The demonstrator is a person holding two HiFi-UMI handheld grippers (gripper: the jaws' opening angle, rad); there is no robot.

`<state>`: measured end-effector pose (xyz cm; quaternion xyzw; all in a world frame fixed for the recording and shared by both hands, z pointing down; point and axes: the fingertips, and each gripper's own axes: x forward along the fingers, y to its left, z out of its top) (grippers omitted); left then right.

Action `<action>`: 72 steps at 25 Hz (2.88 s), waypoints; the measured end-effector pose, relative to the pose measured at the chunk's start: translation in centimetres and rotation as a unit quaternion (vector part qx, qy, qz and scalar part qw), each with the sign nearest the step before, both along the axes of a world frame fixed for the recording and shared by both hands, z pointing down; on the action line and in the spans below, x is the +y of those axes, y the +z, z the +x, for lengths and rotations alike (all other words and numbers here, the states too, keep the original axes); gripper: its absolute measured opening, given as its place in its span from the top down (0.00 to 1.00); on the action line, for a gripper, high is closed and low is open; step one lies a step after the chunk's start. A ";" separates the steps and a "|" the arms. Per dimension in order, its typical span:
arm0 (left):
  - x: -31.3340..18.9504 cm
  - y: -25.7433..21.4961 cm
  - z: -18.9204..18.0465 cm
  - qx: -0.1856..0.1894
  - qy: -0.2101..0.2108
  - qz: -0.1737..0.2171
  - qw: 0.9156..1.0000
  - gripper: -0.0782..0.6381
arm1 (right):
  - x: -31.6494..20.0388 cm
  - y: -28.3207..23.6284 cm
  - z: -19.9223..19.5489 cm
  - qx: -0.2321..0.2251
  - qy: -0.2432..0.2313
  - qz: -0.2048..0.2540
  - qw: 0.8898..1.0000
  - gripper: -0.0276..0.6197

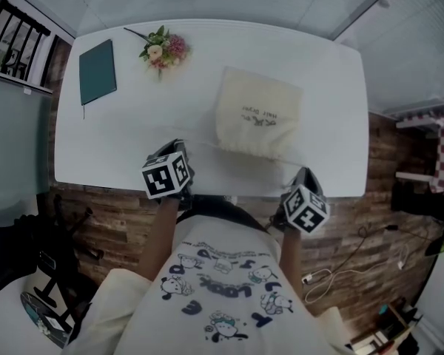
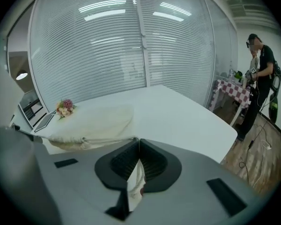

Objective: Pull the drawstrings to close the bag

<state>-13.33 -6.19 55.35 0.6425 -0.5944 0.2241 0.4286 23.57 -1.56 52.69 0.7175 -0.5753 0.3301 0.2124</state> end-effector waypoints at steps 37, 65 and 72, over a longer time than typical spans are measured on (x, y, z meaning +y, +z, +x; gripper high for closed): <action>3.9 -1.5 2.7 -0.078 0.346 0.026 0.934 0.55 | 1.7 0.4 -6.9 0.055 -0.338 -0.061 0.937 0.68; 2.3 2.1 11.1 -0.195 0.629 0.009 0.752 0.77 | 1.0 4.2 -11.0 0.210 -0.559 -0.182 0.781 0.87; 2.1 1.9 11.1 -0.192 0.624 0.011 0.757 0.77 | 0.2 3.1 -11.0 0.199 -0.540 -0.159 0.802 0.83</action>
